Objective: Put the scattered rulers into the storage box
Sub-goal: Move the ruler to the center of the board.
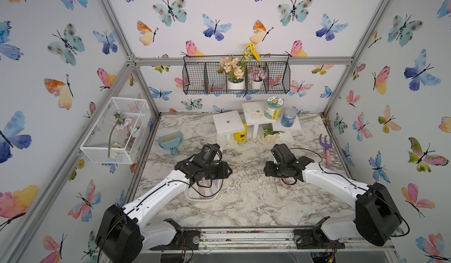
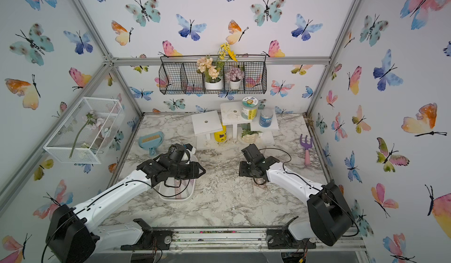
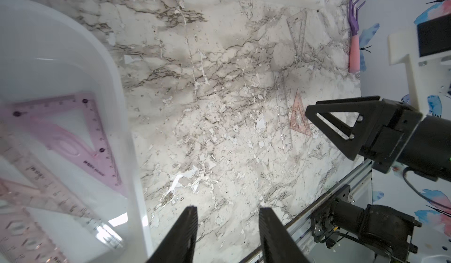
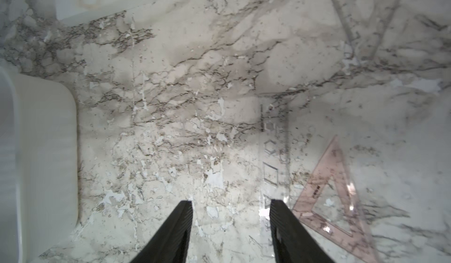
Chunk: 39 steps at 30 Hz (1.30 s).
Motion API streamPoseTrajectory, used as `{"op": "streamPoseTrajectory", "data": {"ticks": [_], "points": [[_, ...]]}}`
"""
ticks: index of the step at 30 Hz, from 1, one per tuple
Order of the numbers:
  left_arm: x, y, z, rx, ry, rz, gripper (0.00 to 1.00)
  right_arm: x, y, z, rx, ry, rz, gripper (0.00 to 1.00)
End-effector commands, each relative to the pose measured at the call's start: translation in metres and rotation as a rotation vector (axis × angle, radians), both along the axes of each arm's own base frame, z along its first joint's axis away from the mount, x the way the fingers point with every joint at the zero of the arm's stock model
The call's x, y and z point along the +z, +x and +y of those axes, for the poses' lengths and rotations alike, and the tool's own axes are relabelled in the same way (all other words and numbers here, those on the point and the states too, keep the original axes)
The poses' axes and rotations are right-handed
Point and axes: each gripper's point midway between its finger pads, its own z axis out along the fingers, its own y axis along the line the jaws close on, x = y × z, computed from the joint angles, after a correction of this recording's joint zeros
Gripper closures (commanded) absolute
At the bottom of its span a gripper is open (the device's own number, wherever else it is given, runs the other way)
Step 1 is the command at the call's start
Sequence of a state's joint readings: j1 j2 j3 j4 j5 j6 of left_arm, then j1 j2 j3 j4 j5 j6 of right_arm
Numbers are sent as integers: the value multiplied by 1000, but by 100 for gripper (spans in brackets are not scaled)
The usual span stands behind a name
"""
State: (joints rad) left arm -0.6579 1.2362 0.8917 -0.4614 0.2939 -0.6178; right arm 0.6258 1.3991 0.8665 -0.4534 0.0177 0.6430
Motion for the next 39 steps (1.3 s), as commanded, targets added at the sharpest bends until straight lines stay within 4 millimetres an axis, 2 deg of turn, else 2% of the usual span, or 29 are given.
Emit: {"op": "streamPoseTrajectory", "data": {"ticks": [1,5,10,18,29,39], "points": [[5,-3,-29,-33,-65,-4,55,-11,-2,-22,-37,-63,13,41],[0,-13,-50,-79,-61,8,55,-22,-2,-25,-46,-59,37,40],[-6,-19,-60,-97,-61,18,56,-33,-3,-17,-23,-35,70,41],[-7,-20,-58,-98,-55,15,56,-52,-5,-9,-7,-15,117,42],[-11,-21,-57,-98,-48,23,56,-56,-5,9,33,68,139,44],[-11,-22,-56,-96,-45,25,56,-65,-3,12,33,70,151,45]]}}
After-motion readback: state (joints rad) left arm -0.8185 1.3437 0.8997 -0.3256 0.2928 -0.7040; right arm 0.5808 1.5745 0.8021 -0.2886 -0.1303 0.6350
